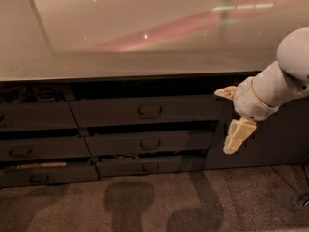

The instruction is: Open top drawer

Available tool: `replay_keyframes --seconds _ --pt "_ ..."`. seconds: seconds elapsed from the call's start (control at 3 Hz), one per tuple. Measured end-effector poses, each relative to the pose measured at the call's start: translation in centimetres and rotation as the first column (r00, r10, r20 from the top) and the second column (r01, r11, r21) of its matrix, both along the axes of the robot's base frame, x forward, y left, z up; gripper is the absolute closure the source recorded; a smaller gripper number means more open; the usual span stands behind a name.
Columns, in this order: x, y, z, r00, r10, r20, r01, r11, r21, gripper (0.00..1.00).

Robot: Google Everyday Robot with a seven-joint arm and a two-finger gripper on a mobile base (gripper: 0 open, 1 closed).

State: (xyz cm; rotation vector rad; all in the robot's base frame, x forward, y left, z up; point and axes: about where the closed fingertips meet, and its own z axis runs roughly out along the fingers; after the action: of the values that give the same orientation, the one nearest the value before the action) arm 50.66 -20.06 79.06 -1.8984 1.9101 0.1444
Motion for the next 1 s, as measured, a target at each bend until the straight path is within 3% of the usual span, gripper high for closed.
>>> replay_keyframes --seconds 0.33,1.0 --pt "0.0 0.0 0.0 1.0000 0.000 0.000 0.000 1.000 0.000 0.00" --pt "4.2 3.6 1.0 0.9996 -0.003 0.028 0.005 0.998 -0.067 0.00"
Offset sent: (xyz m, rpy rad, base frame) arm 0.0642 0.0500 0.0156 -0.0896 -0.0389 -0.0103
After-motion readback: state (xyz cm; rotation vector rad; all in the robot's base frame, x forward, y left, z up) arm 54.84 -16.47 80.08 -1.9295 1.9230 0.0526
